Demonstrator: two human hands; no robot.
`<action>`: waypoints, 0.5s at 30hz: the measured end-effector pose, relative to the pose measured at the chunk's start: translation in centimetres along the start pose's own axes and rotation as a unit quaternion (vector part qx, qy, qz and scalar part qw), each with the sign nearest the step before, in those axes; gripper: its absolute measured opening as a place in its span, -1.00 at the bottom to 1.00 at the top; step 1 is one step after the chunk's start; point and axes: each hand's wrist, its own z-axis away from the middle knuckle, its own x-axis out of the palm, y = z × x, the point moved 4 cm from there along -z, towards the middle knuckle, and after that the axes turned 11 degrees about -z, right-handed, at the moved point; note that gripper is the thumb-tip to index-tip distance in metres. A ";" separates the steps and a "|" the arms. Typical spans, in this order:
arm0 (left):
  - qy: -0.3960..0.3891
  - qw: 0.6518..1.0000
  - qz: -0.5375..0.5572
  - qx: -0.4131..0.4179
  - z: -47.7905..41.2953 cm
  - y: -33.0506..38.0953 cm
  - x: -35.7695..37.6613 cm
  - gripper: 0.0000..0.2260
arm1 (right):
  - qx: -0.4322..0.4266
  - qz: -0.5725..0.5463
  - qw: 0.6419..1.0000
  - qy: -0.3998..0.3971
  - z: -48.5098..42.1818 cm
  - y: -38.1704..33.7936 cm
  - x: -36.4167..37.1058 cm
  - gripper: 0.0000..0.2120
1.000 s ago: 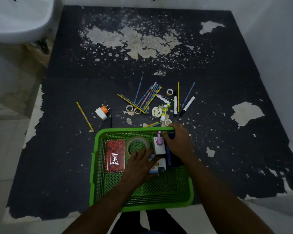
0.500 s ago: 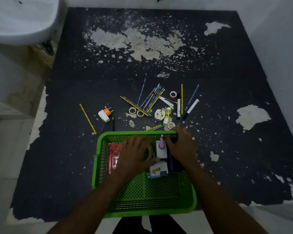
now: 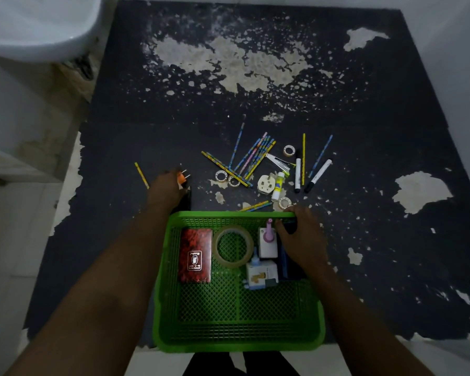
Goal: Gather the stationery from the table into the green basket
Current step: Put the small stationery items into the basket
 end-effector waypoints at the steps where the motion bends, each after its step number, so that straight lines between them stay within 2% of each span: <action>1: 0.006 1.000 0.007 0.001 0.0 -0.1 -0.1 -0.45 | 0.001 -0.003 1.000 0.000 0.0 0.1 0.0 -0.67; 5: 0.043 0.990 0.133 0.033 1.4 0.2 -1.5 -0.44 | -0.001 -0.010 1.000 -0.003 0.0 0.1 0.1 -0.69; 10: 0.130 0.932 0.319 0.116 7.5 4.1 -6.0 -0.48 | 0.000 -0.001 1.000 -0.002 0.0 0.1 0.0 -0.69; 13: 0.071 0.919 0.350 0.169 11.4 6.2 -5.7 -0.43 | -0.003 0.001 1.000 -0.002 -0.1 -0.1 -0.1 -0.70; 15: 0.011 0.927 0.314 0.207 13.5 7.0 -4.2 -0.38 | -0.008 0.000 1.000 0.004 0.0 -0.4 -0.2 -0.73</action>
